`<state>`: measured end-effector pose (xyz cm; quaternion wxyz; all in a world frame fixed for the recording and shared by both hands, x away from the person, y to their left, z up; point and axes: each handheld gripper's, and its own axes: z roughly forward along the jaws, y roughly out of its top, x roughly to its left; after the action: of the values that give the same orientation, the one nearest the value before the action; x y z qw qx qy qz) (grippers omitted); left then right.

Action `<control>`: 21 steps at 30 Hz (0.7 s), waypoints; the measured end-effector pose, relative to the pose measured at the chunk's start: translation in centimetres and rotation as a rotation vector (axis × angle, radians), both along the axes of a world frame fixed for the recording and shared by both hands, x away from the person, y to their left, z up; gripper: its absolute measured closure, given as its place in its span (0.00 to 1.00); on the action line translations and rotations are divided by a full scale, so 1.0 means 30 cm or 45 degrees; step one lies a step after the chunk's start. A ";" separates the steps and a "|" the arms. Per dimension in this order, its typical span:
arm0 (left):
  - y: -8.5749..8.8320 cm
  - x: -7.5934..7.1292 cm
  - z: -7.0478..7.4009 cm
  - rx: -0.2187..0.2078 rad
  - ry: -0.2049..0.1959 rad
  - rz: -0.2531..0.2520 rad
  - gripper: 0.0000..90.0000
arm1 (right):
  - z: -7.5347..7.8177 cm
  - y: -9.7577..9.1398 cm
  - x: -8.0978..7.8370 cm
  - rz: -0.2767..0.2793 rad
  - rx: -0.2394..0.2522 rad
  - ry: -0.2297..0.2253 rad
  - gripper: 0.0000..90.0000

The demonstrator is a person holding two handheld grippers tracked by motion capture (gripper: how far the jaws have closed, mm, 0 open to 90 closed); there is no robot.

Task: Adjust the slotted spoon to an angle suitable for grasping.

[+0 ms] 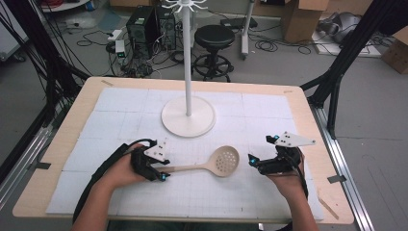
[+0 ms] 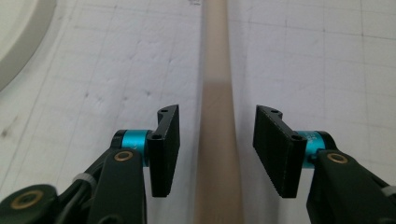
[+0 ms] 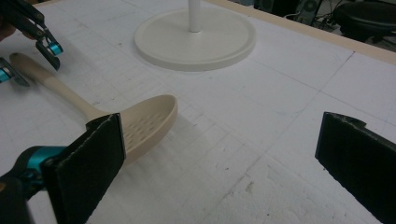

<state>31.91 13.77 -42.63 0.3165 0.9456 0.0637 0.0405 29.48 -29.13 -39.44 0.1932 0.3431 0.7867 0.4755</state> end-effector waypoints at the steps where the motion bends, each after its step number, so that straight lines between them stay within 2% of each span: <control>1: 0.013 -0.003 0.003 -0.006 0.001 0.011 0.57 | 0.000 -0.002 0.000 -0.002 -0.001 -0.006 0.01; 2: 0.048 -0.014 0.009 -0.012 -0.001 0.041 0.57 | 0.001 -0.002 -0.001 -0.004 0.003 -0.003 0.01; 3: 0.048 -0.014 0.009 -0.012 -0.001 0.041 0.57 | 0.001 -0.002 -0.001 -0.004 0.003 -0.003 0.01; 5: 0.106 -0.029 0.007 -0.032 -0.012 0.074 0.56 | 0.001 -0.002 0.000 -0.002 0.002 -0.004 0.01; 10: 0.182 -0.042 -0.016 -0.036 0.011 0.127 0.57 | 0.004 -0.002 -0.004 -0.004 0.002 -0.008 0.01; 12: 0.192 -0.043 -0.023 -0.034 0.014 0.135 0.57 | 0.004 -0.003 -0.003 -0.003 0.003 -0.009 0.01; 13: 0.206 -0.040 -0.029 -0.060 0.041 0.135 0.60 | 0.004 -0.004 -0.002 -0.008 0.000 -0.012 0.01; 14: 0.207 -0.040 -0.028 -0.061 0.043 0.131 0.62 | 0.004 -0.005 -0.003 -0.008 0.000 -0.012 0.01; 15: 0.205 -0.040 -0.028 -0.065 0.039 0.126 0.65 | 0.005 -0.004 -0.004 -0.008 0.001 -0.008 0.01; 16: 0.201 -0.040 -0.024 -0.050 0.031 0.101 0.73 | 0.005 -0.004 -0.005 -0.009 -0.001 -0.009 0.01; 21: 0.179 -0.030 -0.021 -0.040 0.034 0.094 0.73 | 0.005 -0.001 -0.003 -0.006 -0.004 -0.009 0.01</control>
<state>31.01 19.13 -43.26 0.3288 0.9379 0.1035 0.0384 29.40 -29.16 -39.30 0.1976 0.3431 0.7859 0.4750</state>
